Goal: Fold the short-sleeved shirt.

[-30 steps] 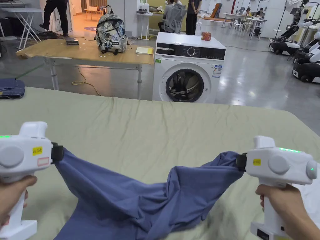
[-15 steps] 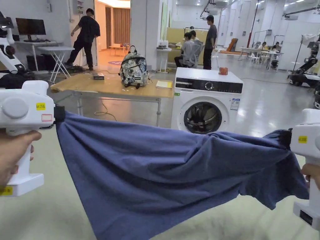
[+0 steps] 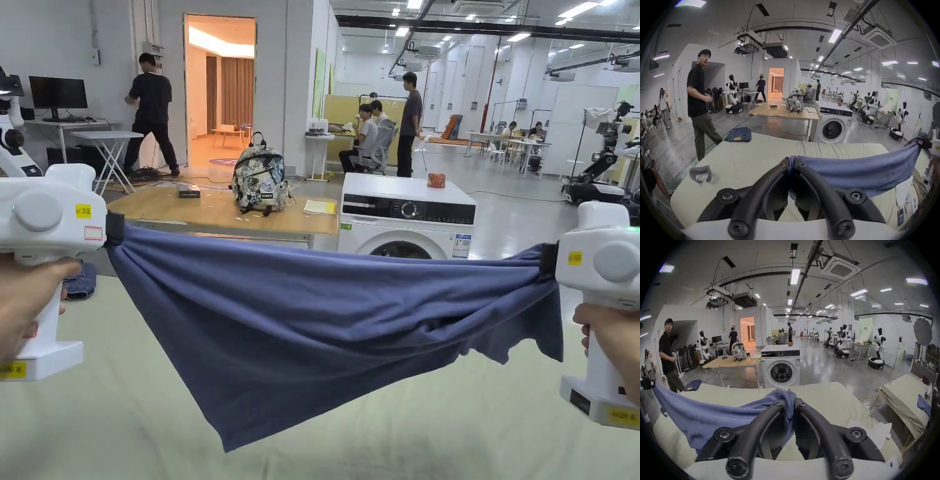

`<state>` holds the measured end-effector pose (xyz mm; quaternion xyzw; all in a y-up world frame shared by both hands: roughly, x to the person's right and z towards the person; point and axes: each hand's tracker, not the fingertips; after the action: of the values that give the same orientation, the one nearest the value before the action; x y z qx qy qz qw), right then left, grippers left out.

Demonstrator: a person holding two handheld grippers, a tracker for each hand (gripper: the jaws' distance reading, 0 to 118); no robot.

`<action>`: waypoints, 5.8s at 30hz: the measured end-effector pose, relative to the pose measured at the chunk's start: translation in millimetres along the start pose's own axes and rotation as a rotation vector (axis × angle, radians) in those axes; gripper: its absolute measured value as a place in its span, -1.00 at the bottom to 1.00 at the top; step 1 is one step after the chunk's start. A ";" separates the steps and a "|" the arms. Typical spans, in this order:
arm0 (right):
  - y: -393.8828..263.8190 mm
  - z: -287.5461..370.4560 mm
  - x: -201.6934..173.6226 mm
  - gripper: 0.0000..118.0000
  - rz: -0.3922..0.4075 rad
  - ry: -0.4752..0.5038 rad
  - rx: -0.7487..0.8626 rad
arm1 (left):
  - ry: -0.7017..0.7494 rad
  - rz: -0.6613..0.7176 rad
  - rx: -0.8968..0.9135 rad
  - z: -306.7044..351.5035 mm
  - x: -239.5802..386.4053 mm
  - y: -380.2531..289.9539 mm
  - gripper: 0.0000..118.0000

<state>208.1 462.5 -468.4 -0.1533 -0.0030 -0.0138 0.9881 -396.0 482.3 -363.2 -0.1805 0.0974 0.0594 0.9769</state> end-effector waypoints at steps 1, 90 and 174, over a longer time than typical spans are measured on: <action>-6.4 -2.5 0.1 -0.87 0.007 0.003 -0.004 | 0.000 -0.006 -0.009 -5.4 -3.4 -4.1 -1.00; -330.5 84.7 -46.3 -1.00 0.129 0.005 -0.259 | -0.197 -0.041 -0.697 -222.4 96.5 -247.5 0.24; 35.3 54.2 -19.7 -0.95 0.100 0.080 0.039 | -0.072 -0.040 0.031 61.8 24.4 24.0 -1.00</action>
<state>189.3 513.1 -427.5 -0.1332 0.0437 0.0294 0.9897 -365.4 529.1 -320.0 -0.1649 0.0594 0.0446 0.9835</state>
